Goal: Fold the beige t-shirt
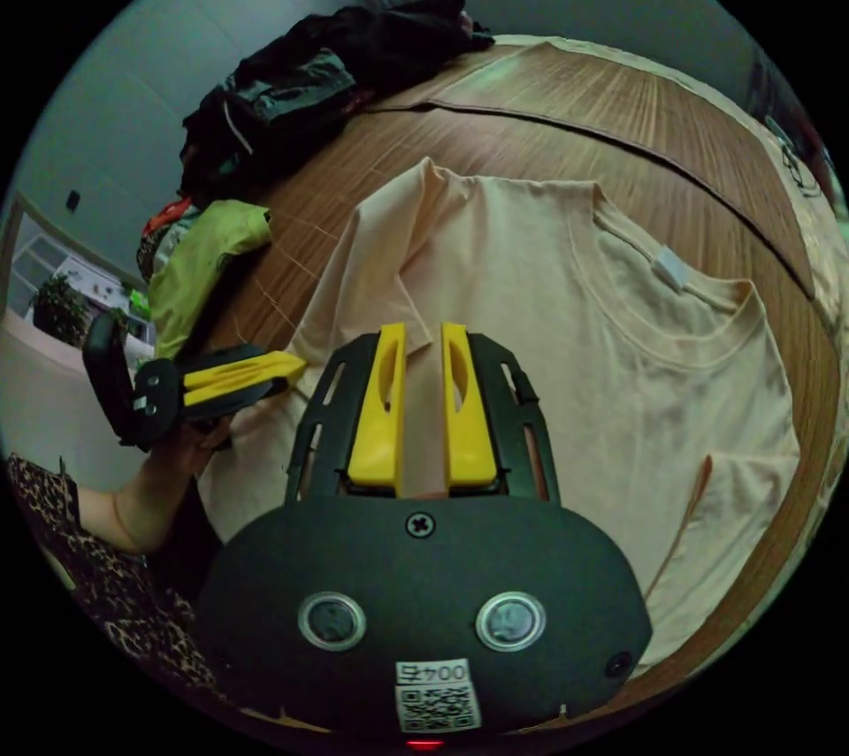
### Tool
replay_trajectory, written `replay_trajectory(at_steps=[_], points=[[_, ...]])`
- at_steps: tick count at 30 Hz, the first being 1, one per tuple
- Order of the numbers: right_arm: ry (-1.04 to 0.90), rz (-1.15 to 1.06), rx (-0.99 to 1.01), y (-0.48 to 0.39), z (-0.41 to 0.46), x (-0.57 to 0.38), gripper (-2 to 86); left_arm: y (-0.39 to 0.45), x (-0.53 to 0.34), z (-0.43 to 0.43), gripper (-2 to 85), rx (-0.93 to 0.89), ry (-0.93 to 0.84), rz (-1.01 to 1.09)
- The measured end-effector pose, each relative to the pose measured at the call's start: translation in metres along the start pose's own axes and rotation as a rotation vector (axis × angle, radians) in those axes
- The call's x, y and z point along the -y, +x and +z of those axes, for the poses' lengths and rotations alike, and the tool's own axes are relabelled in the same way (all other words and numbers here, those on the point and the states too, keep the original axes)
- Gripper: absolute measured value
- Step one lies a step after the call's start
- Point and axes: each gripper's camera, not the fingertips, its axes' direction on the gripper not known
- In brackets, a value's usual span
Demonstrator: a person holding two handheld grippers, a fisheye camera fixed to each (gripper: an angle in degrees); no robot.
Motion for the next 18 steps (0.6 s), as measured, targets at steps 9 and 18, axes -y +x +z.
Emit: replay_trajectory(at_steps=[9,18], points=[[-0.062,-0.059,-0.084,-0.032,0.016,0.011,4.0,0.002,-0.002,0.015,0.8,-0.001,-0.002,-0.002],[0.065,-0.084,-0.287,-0.064,-0.028,0.024,-0.7,0.000,-0.005,0.026,0.8,-0.013,-0.001,-0.009]])
